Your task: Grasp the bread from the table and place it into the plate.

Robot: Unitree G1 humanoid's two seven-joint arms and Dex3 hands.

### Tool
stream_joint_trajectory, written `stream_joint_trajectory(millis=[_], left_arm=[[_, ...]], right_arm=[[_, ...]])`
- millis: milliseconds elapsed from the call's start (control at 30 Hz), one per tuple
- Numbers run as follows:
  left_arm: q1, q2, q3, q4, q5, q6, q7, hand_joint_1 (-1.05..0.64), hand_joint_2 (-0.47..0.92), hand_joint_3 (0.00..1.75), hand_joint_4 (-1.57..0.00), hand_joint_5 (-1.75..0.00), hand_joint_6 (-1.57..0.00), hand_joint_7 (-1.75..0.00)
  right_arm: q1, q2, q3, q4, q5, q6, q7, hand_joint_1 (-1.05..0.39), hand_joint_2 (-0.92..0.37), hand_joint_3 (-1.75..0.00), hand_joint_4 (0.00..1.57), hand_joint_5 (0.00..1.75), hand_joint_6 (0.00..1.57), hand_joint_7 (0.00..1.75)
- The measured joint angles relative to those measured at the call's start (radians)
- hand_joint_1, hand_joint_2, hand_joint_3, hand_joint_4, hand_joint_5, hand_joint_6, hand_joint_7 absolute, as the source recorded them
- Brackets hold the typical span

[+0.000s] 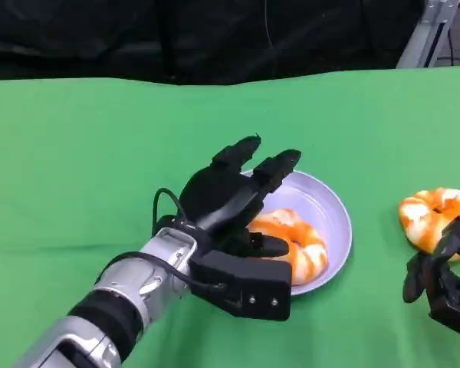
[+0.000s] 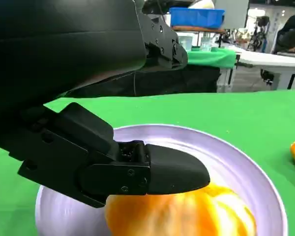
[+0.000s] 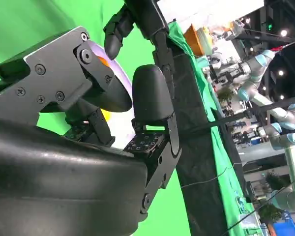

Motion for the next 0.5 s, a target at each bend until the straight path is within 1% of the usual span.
stream_joint_trajectory(millis=[33, 100, 133, 167, 200, 233, 267, 300, 333, 367, 400, 433, 467, 500], left_arm=[[0.007, 0.004, 0.003, -0.002, 0.000, -0.024, 0.033, -0.80, 0.92, 0.43, -0.24, -0.09, -0.45, -0.07], [0.020, 0.009, 0.014, -0.005, -0.006, -0.083, 0.102, -0.61, 0.92, 0.32, -0.40, -0.13, -0.56, -0.07], [0.029, 0.011, 0.024, -0.004, -0.018, -0.117, 0.124, -0.44, 0.92, 0.27, -0.53, -0.16, -0.65, -0.09], [0.038, 0.012, 0.037, -0.003, -0.037, -0.154, 0.135, -0.32, 0.92, 0.26, -0.63, -0.20, -0.71, -0.11], [0.046, 0.013, 0.053, 0.000, -0.064, -0.198, 0.136, -0.26, 0.92, 0.25, -0.67, -0.22, -0.75, -0.11], [0.057, 0.013, 0.077, 0.005, -0.106, -0.255, 0.129, -0.19, 0.92, 0.27, -0.74, -0.27, -0.81, -0.13], [0.065, 0.014, 0.097, 0.010, -0.143, -0.301, 0.118, -0.12, 0.92, 0.35, -0.78, -0.46, -0.89, -0.15], [0.073, 0.014, 0.118, 0.016, -0.187, -0.342, 0.085, -0.08, 0.90, 0.46, -0.78, -0.68, -0.97, -0.18], [0.083, 0.014, 0.147, 0.020, -0.250, -0.387, 0.025, -0.03, 0.83, 0.70, -0.76, -0.99, -1.03, -0.26], [0.095, 0.012, 0.175, 0.021, -0.320, -0.420, -0.047, -0.01, 0.77, 0.87, -0.76, -1.13, -1.03, -0.39], [0.108, 0.011, 0.198, 0.021, -0.385, -0.440, -0.119, -0.01, 0.70, 1.02, -0.81, -1.24, -1.01, -0.59], [0.122, 0.012, 0.217, 0.015, -0.449, -0.448, -0.203, -0.01, 0.64, 1.13, -0.84, -1.32, -0.98, -0.78], [0.138, 0.013, 0.235, 0.004, -0.511, -0.448, -0.287, -0.02, 0.60, 1.20, -0.86, -1.38, -0.97, -0.89], [0.155, 0.016, 0.250, -0.010, -0.567, -0.447, -0.364, -0.02, 0.55, 1.26, -0.93, -1.43, -1.02, -1.01]], right_arm=[[0.000, 0.000, 0.000, 0.000, 0.000, 0.000, -0.001, -0.06, -0.50, -1.33, 0.92, 1.75, 0.76, 1.66], [0.000, 0.000, 0.001, -0.001, -0.001, 0.000, -0.002, -0.05, -0.50, -1.34, 0.92, 1.75, 0.76, 1.67], [0.000, 0.000, 0.002, -0.001, -0.001, 0.000, -0.002, -0.05, -0.50, -1.35, 0.92, 1.75, 0.76, 1.67], [0.000, 0.000, 0.003, -0.001, -0.001, 0.000, -0.002, -0.05, -0.50, -1.35, 0.92, 1.75, 0.76, 1.67], [0.000, 0.000, 0.003, -0.001, -0.001, 0.000, -0.002, -0.05, -0.49, -1.35, 0.92, 1.75, 0.76, 1.67], [0.000, 0.000, 0.004, -0.001, -0.001, 0.000, -0.002, -0.05, -0.49, -1.35, 0.92, 1.75, 0.76, 1.67], [0.000, 0.000, 0.004, -0.001, -0.001, 0.000, -0.002, -0.05, -0.49, -1.35, 0.92, 1.75, 0.76, 1.67], [0.000, 0.000, 0.004, -0.001, -0.001, 0.000, -0.002, -0.05, -0.49, -1.36, 0.92, 1.75, 0.76, 1.67], [0.000, 0.000, 0.004, -0.001, -0.001, 0.000, -0.002, -0.05, -0.49, -1.36, 0.92, 1.75, 0.76, 1.67], [0.000, 0.000, 0.005, -0.001, -0.001, 0.000, -0.002, -0.05, -0.49, -1.36, 0.92, 1.75, 0.76, 1.67], [0.000, 0.000, 0.005, -0.001, -0.001, 0.000, -0.002, -0.05, -0.49, -1.36, 0.92, 1.75, 0.76, 1.67], [0.000, 0.000, 0.006, -0.001, -0.001, 0.000, -0.002, -0.05, -0.49, -1.35, 0.92, 1.75, 0.76, 1.67], [0.000, 0.000, 0.007, -0.001, -0.001, 0.000, -0.002, -0.05, -0.49, -1.35, 0.92, 1.75, 0.76, 1.67], [0.000, 0.001, 0.007, -0.001, -0.001, 0.000, -0.002, -0.05, -0.49, -1.35, 0.92, 1.75, 0.76, 1.67]])
